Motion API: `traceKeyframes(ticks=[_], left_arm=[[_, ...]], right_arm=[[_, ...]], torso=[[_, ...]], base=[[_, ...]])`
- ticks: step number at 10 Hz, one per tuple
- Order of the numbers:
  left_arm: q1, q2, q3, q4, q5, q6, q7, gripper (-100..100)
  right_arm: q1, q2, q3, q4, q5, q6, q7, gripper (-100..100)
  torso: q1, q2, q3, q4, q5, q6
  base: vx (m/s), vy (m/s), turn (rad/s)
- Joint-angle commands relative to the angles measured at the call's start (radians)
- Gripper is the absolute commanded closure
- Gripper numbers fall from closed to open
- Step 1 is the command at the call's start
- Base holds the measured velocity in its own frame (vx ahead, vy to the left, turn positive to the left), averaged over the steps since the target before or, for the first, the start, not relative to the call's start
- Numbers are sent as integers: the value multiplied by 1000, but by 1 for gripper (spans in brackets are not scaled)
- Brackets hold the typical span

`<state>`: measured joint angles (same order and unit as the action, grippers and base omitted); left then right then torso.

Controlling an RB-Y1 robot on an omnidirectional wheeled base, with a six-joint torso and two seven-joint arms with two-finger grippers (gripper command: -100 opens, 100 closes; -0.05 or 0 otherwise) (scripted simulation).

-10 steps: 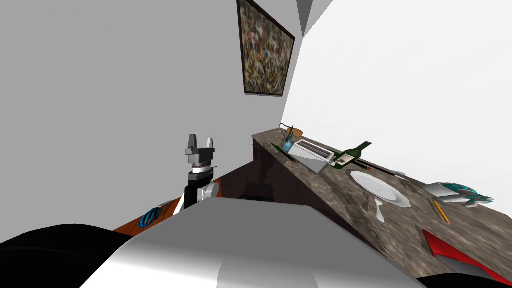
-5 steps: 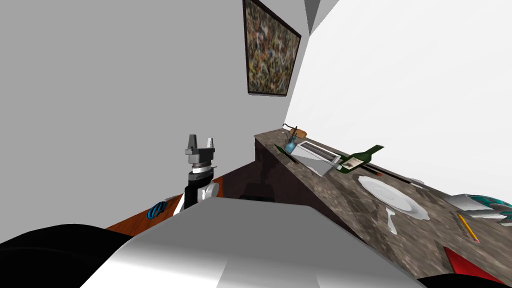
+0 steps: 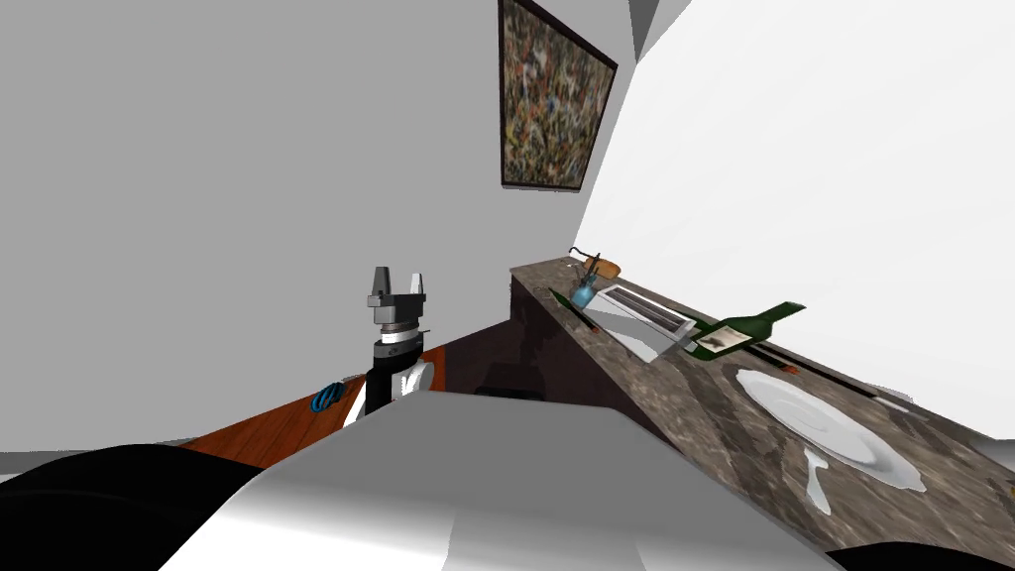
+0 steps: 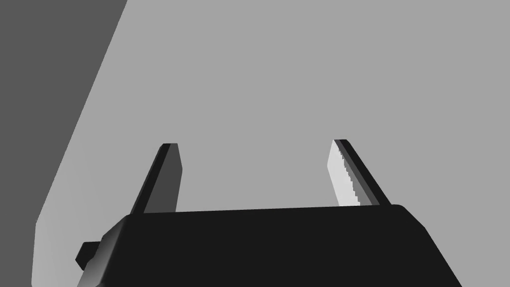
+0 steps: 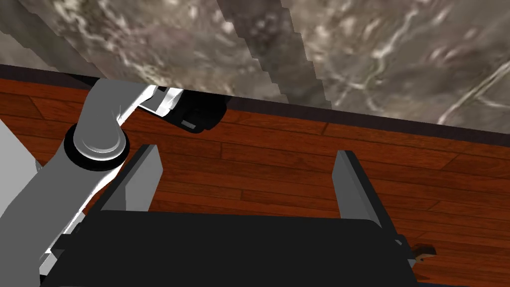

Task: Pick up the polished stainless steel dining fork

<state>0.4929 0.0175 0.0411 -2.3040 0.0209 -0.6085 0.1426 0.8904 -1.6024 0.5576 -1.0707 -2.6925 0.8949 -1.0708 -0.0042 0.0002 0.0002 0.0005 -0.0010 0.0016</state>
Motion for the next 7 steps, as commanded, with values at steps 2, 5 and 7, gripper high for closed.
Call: traceKeyframes(ticks=[2, 5, 7], left_arm=[[0, 0, 0, 0, 0, 0, 0, 0], [0, 0, 0, 0, 0, 0, 0, 0], [0, 0, 0, 0, 0, 0, 0, 0]], right_arm=[[20, -18, -22, 25, -72, 19, -27, -100], [12, -21, -50, 80, -168, 54, -72, -100], [7, -19, -62, 100, -210, 65, -90, -100]], torso=[[1, 1, 1, 0, 0, 1], [-2, 0, 0, 0, 0, 0], [-5, -1, -1, 0, -2, 1]], base=[[-3, -42, 93], [17, -106, 169], [24, -118, 90]])
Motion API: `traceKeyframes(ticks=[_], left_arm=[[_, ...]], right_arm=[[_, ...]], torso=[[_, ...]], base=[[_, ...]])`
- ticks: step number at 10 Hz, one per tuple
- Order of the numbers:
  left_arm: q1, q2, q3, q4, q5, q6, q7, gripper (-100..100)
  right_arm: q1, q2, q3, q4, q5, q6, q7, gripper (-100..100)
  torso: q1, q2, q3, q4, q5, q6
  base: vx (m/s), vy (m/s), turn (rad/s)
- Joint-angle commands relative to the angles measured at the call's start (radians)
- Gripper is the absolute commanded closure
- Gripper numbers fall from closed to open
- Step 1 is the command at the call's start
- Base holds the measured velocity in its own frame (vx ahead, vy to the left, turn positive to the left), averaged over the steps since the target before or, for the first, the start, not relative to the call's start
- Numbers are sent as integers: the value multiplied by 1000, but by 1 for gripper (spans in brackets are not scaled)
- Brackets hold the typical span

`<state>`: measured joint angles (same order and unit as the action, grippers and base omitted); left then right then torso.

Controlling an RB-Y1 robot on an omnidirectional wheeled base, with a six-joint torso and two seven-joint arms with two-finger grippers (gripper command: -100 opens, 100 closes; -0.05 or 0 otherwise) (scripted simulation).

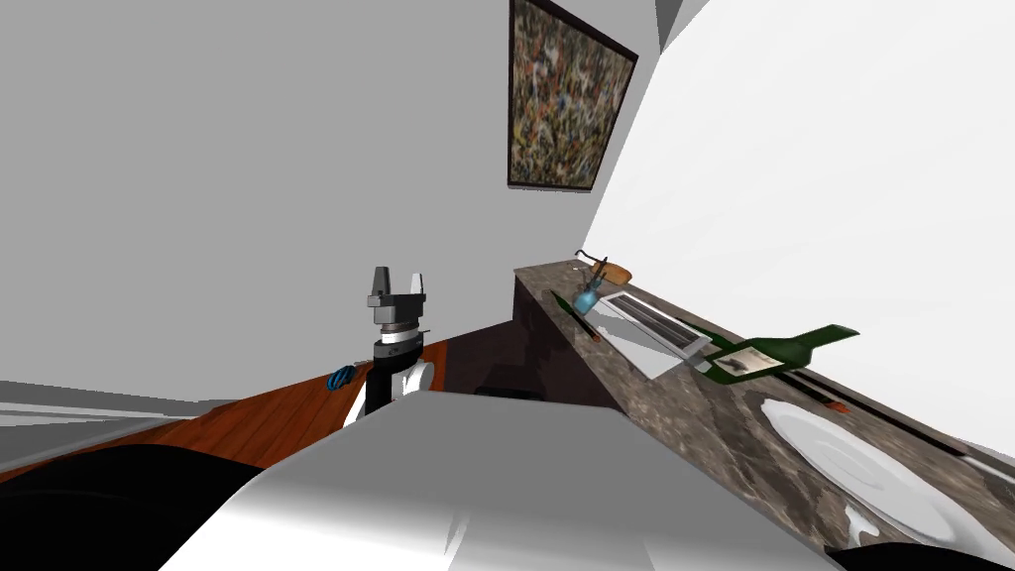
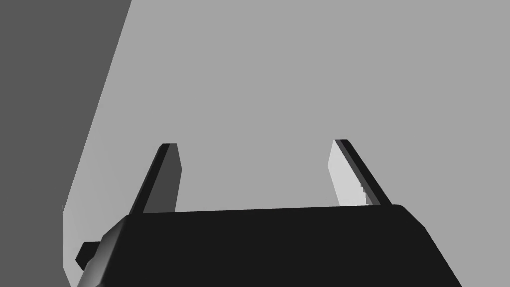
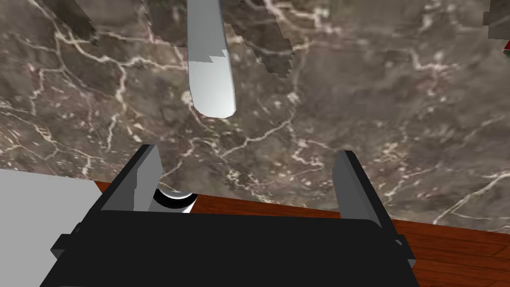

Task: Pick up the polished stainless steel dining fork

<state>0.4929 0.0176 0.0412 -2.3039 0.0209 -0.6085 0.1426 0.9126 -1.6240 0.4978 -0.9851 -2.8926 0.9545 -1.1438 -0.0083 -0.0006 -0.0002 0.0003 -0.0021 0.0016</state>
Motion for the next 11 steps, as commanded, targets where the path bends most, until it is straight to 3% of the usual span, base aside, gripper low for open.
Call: traceKeyframes(ticks=[1, 3, 4, 5, 6, 8, 9, 10, 11], left_arm=[[0, 0, 0, 0, 0, 0, 0, 0], [0, 0, 0, 0, 0, 0, 0, 0], [0, 0, 0, 0, 0, 0, 0, 0], [0, 0, 0, 0, 0, 0, 0, 0], [0, 0, 0, 0, 0, 0, 0, 0], [0, 0, 0, 0, 0, 0, 0, 0], [0, 0, 0, 0, 0, 0, 0, 0], [0, 0, 0, 0, 0, 0, 0, 0], [0, 0, 0, 0, 0, 0, 0, 0]], right_arm=[[-19, 7, -13, 31, -39, 13, -30, -100], [-28, 17, -28, 55, -78, 20, -49, -100], [-24, 15, -24, 49, -66, 18, -40, -100], [-26, 16, -24, 52, -67, 20, -42, 0], [-35, 44, -26, 57, -42, 7, -37, -100], [-47, 78, -29, 64, -10, -8, -32, -100], [-41, 71, -29, 60, -21, -6, -30, -100], [-42, 73, -29, 60, -18, -8, -30, 100], [-42, 72, -29, 60, -19, -8, -30, 100]], torso=[[0, 0, 0, 0, 0, 0], [-4, 1, 1, 0, -1, 0], [-7, 2, 1, 1, -2, 0], [-1, 2, 1, 1, -1, 1], [5, 2, 1, 1, 1, 1], [8, -2, -1, 0, 1, 1], [9, -3, -2, -1, 2, 1], [9, -1, -1, 0, 2, 1], [9, 0, 0, 0, 2, 1]], base=[[2, -149, 155], [-16, -203, 115], [-16, -105, 37], [-2, -19, -1], [32, -9, -2], [69, 6, -9], [32, 8, -2], [0, 0, 0], [0, 0, 0]])
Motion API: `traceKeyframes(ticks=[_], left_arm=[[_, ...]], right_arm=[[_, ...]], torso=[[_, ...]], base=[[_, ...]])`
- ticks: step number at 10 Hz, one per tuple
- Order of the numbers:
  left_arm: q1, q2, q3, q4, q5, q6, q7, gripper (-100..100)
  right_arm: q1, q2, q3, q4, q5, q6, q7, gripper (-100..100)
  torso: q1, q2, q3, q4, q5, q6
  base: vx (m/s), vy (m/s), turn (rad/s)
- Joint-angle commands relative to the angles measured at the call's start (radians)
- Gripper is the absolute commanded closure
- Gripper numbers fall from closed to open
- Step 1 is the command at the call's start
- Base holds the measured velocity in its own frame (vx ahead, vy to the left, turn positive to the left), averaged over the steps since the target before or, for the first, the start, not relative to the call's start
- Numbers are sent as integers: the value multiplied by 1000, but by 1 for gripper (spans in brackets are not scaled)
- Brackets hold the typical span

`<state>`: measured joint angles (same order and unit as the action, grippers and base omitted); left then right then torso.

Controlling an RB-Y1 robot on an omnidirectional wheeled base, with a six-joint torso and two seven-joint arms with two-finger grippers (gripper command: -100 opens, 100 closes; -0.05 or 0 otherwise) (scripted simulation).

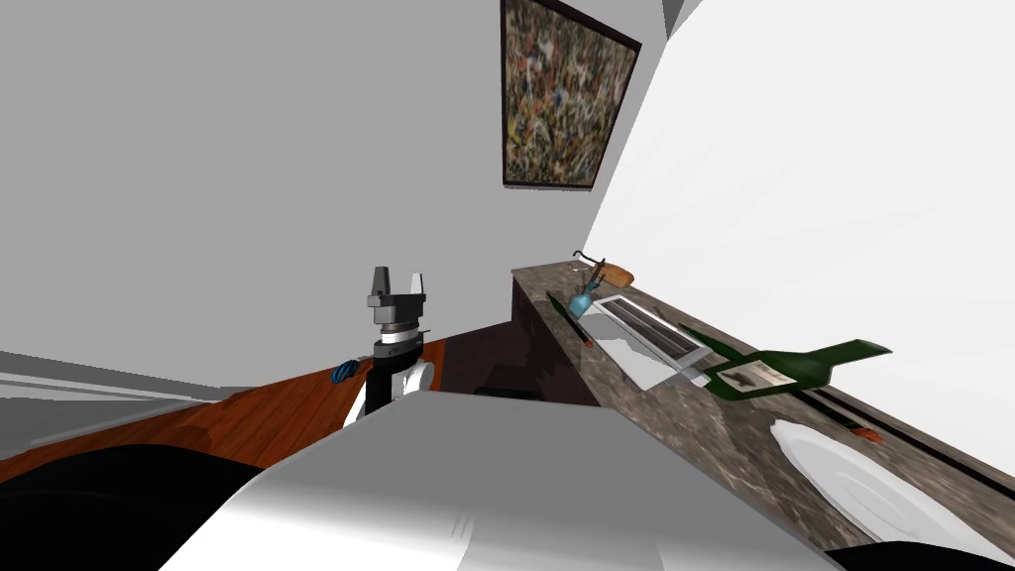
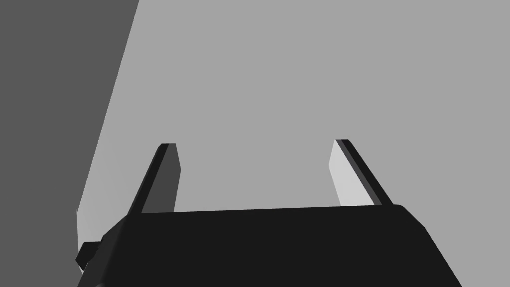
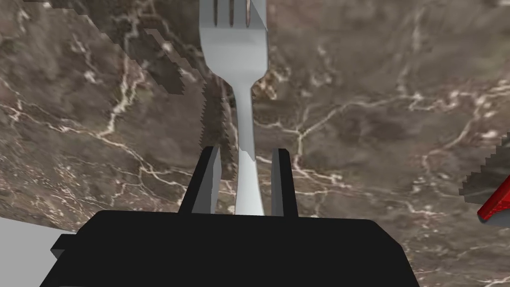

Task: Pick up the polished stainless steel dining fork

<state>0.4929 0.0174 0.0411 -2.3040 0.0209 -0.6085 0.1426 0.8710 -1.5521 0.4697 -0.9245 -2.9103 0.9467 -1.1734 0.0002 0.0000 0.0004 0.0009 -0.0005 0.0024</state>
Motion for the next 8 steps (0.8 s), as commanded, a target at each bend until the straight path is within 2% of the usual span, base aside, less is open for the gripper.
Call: traceKeyframes(ticks=[1, 3, 4, 5, 7, 8], left_arm=[[0, 0, 0, 0, 0, 0, 0, 0], [0, 0, 0, 0, 0, 0, 0, 0], [0, 0, 0, 0, 0, 0, 0, 0], [0, 0, 0, 0, 0, 0, 0, 0], [0, 0, 0, 0, 0, 0, 0, 0], [0, 0, 0, 0, 0, 0, 0, 0]], right_arm=[[0, 0, 0, 0, 0, 0, 0, 100], [0, 0, 0, 0, 0, 0, 0, 100], [0, 0, 0, 0, 0, 0, 0, 0], [7, -28, 2, -4, -24, 15, -8, 100], [16, -56, 4, -9, -49, 27, -12, 100], [16, -47, 2, -9, -43, 23, -9, 100]], torso=[[0, 0, 0, 0, 0, 0], [0, 1, 0, 0, 0, 0], [0, 1, 0, 0, 0, 0], [0, 1, 0, 0, 0, 0], [0, 4, 2, 1, 1, 0], [0, 4, 2, 1, 1, 1]], base=[[0, 0, 0], [0, 0, 0], [0, 0, 0], [-45, 1, 5], [-65, -8, 9], [-28, -4, 2]])
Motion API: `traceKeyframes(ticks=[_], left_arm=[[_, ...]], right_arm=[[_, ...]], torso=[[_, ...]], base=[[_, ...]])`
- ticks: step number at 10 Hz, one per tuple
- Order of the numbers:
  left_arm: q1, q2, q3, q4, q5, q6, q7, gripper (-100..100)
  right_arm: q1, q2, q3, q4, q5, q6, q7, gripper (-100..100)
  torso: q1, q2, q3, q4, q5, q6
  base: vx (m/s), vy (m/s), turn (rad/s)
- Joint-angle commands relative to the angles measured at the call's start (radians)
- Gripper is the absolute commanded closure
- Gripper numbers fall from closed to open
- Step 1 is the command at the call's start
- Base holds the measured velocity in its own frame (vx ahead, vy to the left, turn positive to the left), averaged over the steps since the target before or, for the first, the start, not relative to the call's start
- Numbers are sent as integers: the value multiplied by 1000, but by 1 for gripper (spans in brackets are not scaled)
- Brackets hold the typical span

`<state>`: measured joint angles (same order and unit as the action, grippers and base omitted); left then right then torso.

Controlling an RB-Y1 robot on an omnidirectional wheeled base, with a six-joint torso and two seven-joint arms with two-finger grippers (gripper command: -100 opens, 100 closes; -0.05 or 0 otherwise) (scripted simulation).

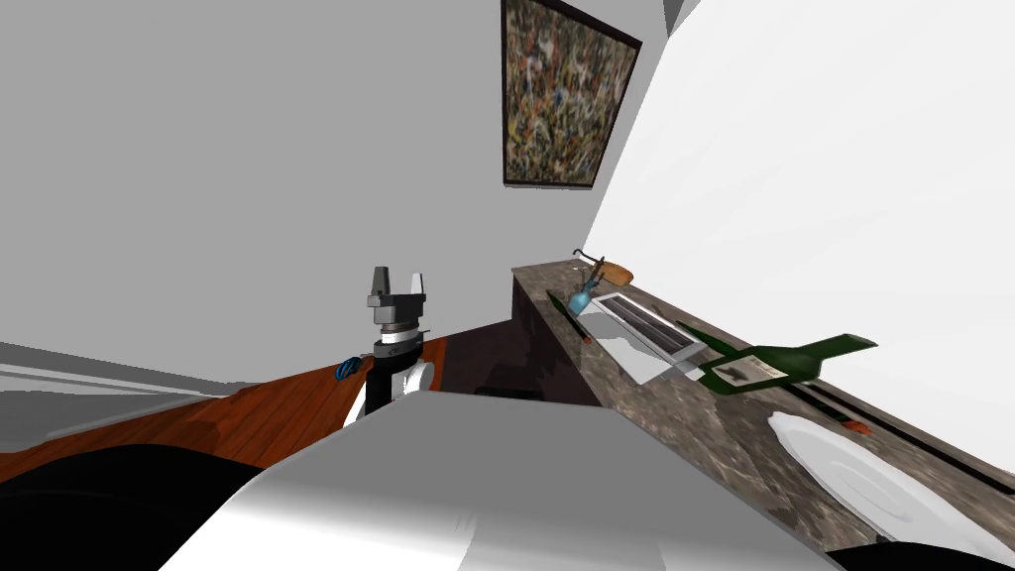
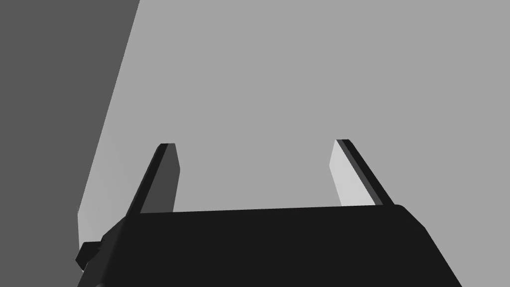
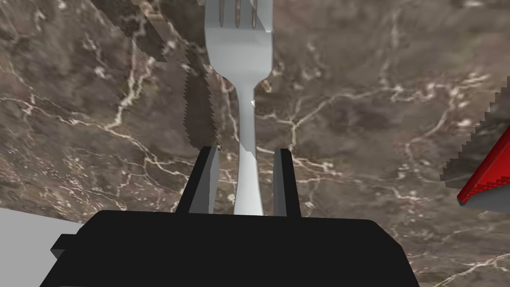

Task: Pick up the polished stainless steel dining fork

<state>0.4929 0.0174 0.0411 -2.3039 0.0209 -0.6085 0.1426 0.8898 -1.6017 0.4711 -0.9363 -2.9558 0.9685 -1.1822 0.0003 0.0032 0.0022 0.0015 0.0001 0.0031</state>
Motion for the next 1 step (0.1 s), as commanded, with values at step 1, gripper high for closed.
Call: traceKeyframes(ticks=[1], left_arm=[[0, 0, 0, 0, 0, 0, 0, 0]], right_arm=[[0, 0, 0, 0, 0, 0, 0, 0]], torso=[[0, 0, 0, 0, 0, 0]], base=[[0, 0, 0]])
